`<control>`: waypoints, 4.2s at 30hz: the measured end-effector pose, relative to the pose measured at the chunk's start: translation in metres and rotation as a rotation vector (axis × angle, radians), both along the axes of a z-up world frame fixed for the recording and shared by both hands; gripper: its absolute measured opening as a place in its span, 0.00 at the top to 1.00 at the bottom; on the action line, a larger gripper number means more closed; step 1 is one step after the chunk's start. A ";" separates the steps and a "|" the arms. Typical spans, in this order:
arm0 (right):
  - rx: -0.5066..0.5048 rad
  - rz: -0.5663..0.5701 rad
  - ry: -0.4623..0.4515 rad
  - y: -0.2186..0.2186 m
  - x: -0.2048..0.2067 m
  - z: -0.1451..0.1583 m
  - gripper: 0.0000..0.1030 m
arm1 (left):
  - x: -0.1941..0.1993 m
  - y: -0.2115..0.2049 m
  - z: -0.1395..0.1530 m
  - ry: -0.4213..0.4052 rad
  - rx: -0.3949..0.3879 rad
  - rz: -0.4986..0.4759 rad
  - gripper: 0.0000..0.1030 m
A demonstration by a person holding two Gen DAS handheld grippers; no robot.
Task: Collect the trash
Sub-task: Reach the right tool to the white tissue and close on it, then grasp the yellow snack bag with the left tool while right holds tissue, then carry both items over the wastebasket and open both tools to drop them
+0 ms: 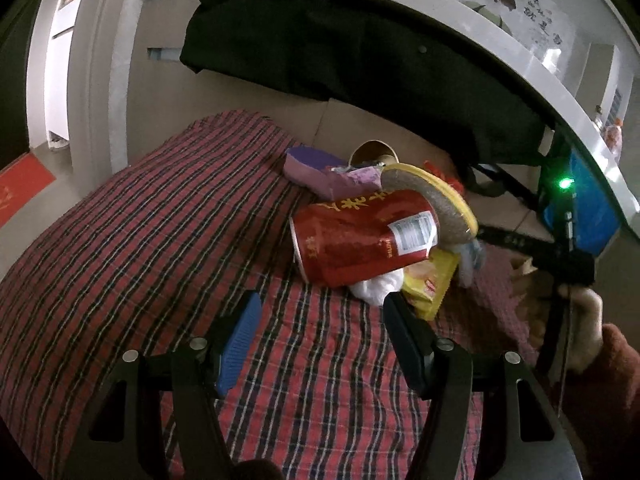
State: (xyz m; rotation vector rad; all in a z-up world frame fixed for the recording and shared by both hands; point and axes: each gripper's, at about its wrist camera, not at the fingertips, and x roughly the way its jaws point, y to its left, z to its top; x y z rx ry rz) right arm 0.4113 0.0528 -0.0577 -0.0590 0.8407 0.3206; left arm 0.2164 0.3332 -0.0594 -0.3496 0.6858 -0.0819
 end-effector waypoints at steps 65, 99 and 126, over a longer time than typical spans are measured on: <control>0.144 0.010 -0.126 -0.118 -0.147 0.018 0.70 | 0.023 -0.131 0.058 -0.129 0.205 -0.119 0.86; 0.028 -0.315 -0.416 -0.307 -0.155 0.134 0.70 | 0.068 -0.367 0.141 -0.333 0.036 -0.451 0.86; 0.104 -0.360 -0.293 -0.360 -0.126 0.062 0.69 | 0.128 -0.432 0.060 -0.125 0.017 -0.541 0.81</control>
